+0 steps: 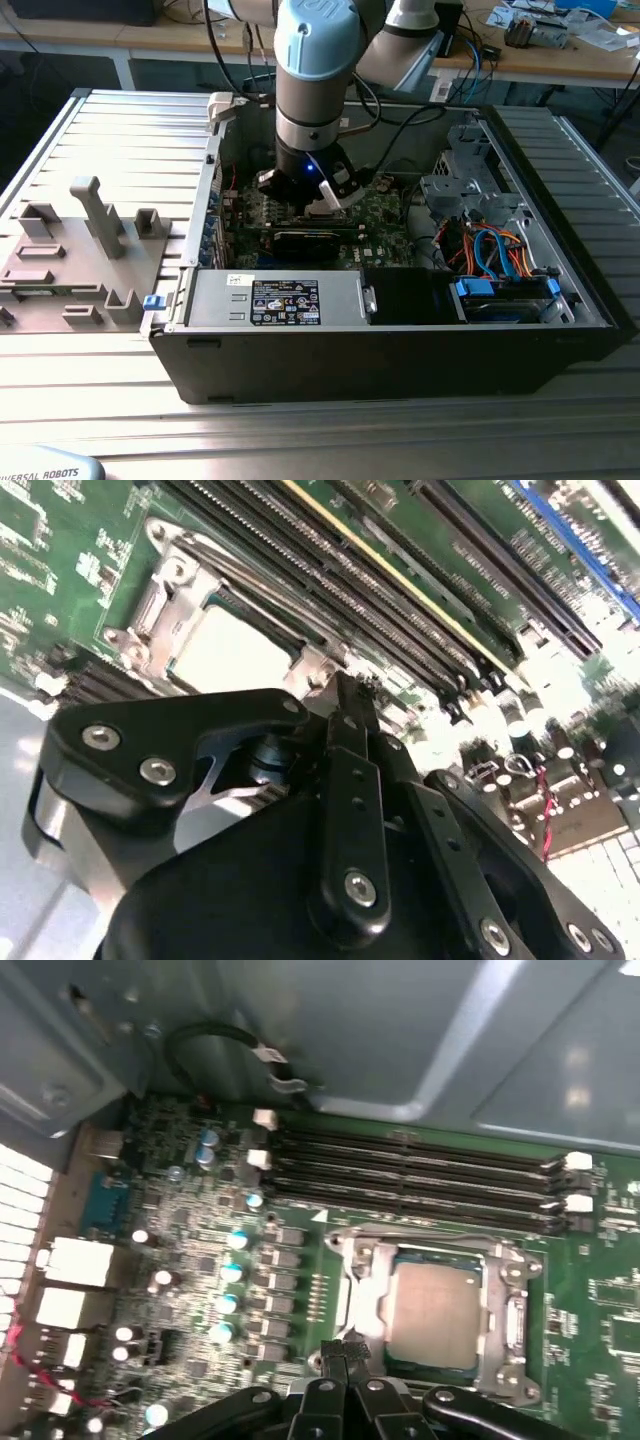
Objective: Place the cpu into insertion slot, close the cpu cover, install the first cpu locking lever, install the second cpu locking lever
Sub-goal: 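Install the second cpu locking lever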
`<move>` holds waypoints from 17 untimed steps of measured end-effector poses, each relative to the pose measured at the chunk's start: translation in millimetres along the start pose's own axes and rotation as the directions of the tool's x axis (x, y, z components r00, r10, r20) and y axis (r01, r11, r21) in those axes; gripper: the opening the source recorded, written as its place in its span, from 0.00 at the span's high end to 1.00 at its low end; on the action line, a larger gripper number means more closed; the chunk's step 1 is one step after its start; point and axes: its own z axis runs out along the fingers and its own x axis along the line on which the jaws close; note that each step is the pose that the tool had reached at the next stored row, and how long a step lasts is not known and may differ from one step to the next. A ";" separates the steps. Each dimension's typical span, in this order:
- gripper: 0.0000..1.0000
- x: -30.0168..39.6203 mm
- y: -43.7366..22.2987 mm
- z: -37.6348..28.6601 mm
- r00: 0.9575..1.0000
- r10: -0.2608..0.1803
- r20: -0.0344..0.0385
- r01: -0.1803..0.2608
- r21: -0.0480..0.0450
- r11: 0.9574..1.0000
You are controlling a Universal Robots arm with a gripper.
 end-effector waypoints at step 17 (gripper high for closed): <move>0.89 -39.3 13.3 3.3 0.999 0.010 -0.037 -0.005 0.113 0.994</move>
